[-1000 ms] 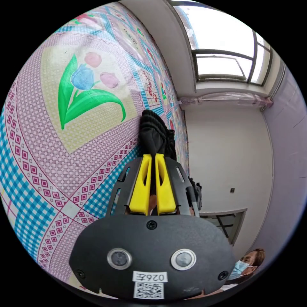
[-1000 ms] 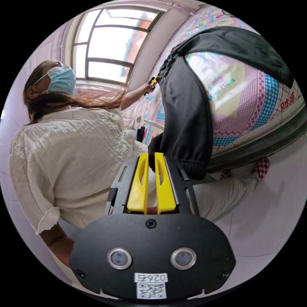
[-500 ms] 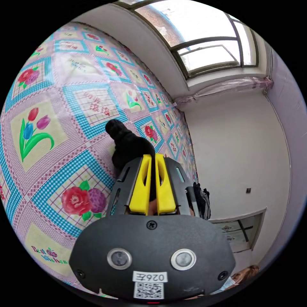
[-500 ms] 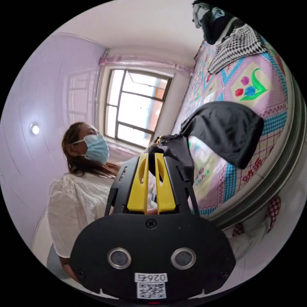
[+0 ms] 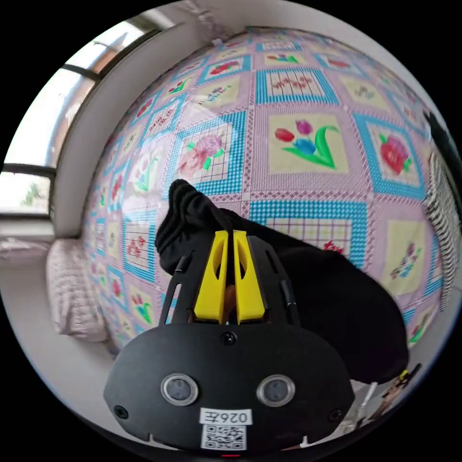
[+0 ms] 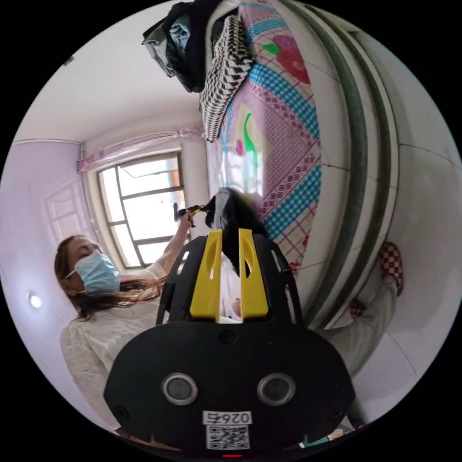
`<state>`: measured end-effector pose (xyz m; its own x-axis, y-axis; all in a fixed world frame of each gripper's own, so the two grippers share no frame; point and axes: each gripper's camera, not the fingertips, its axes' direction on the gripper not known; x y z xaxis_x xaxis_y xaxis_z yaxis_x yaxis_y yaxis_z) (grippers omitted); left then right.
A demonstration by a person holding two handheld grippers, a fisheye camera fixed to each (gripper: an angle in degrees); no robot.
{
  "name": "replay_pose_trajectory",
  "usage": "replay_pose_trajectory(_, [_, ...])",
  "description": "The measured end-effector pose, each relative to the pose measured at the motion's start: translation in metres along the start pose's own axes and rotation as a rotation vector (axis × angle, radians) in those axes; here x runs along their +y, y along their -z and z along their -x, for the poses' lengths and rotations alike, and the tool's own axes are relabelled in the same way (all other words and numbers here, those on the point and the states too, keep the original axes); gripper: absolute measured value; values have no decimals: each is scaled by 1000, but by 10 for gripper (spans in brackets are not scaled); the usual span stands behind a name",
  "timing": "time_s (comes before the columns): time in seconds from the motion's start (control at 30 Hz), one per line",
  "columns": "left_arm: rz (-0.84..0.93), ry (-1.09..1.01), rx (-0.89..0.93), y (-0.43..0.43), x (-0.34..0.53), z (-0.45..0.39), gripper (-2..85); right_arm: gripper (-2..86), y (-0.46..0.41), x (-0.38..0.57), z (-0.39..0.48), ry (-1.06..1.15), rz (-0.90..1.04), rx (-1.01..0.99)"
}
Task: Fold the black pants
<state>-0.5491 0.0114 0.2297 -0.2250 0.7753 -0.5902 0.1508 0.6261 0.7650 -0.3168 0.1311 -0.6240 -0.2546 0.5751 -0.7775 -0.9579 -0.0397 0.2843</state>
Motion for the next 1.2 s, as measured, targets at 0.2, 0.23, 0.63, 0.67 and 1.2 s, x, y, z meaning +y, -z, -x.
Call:
replay_pose_trajectory(0.2, [-5,-207,-373,-20,38,-72,-5,78,-4,4,12,115,52,212])
replay_pose_trajectory(0.23, [-27,-173,-343,-16,51,-66,-5,86,-7,4,14,131,58,220])
replay_pose_trajectory(0.63, [-498,402,835,-27,340,53,-6,81,-78,-32,37,350,271,286])
replay_pose_trajectory(0.67, [-496,456,887,-43,364,56,-6,67,-84,-38,35,342,320,304])
replay_pose_trajectory(1.2, [-445,402,667,-14,248,94,1,24,-82,-42,-19,295,486,167])
